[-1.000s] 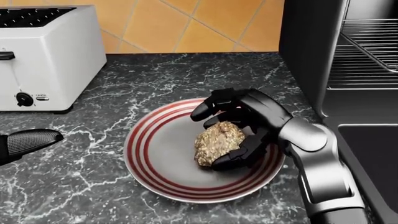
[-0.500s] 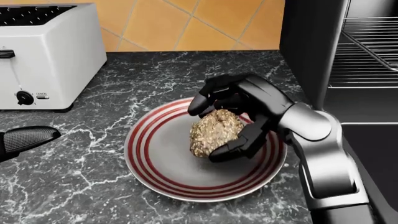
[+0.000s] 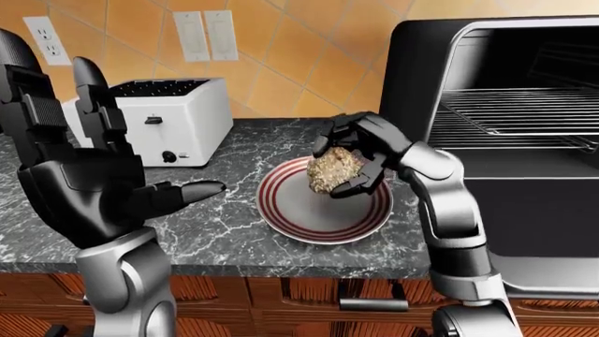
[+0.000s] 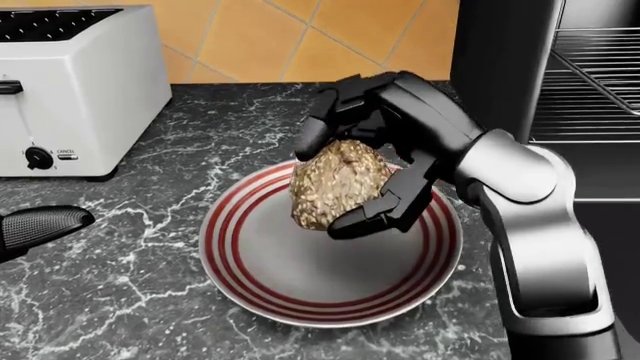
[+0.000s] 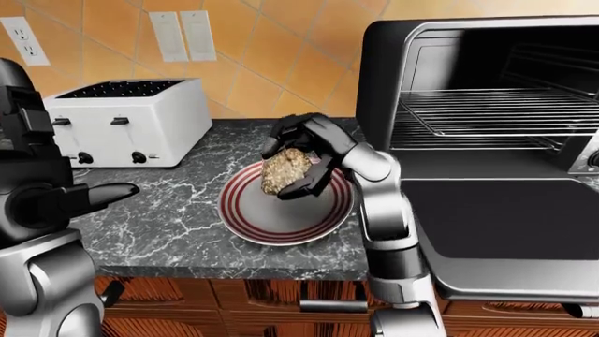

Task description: Place the bread on the top rack of the toaster oven.

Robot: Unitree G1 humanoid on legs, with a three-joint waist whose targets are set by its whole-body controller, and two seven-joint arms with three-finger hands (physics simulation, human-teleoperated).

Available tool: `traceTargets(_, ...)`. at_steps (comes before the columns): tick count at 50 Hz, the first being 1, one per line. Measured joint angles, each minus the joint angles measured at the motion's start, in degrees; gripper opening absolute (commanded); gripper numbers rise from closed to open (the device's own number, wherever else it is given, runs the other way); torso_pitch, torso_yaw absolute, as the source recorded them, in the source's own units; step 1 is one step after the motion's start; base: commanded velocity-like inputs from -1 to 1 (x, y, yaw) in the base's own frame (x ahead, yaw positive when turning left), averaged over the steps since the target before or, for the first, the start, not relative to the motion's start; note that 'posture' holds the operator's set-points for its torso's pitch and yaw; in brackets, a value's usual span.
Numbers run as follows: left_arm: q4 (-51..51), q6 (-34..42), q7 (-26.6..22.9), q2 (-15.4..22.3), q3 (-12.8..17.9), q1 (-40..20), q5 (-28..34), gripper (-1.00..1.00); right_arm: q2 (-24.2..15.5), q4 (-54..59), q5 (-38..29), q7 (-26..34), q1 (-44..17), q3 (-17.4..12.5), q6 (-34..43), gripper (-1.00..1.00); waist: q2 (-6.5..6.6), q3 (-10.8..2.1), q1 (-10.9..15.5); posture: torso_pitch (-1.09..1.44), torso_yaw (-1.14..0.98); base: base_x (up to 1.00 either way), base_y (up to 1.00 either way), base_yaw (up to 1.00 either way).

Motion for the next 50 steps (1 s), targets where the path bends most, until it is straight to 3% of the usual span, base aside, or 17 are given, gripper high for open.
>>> traceTargets(50, -0.17, 0.23, 0.14, 0.02, 0.06, -0.09, -0.11, 1.00, -3.28, -36.08, 3.75, 0.91, -4.85, -0.05, 29.63, -0.69, -0.19, 0.47, -0.02, -0.33, 0.00, 0.00, 0.00, 0.00)
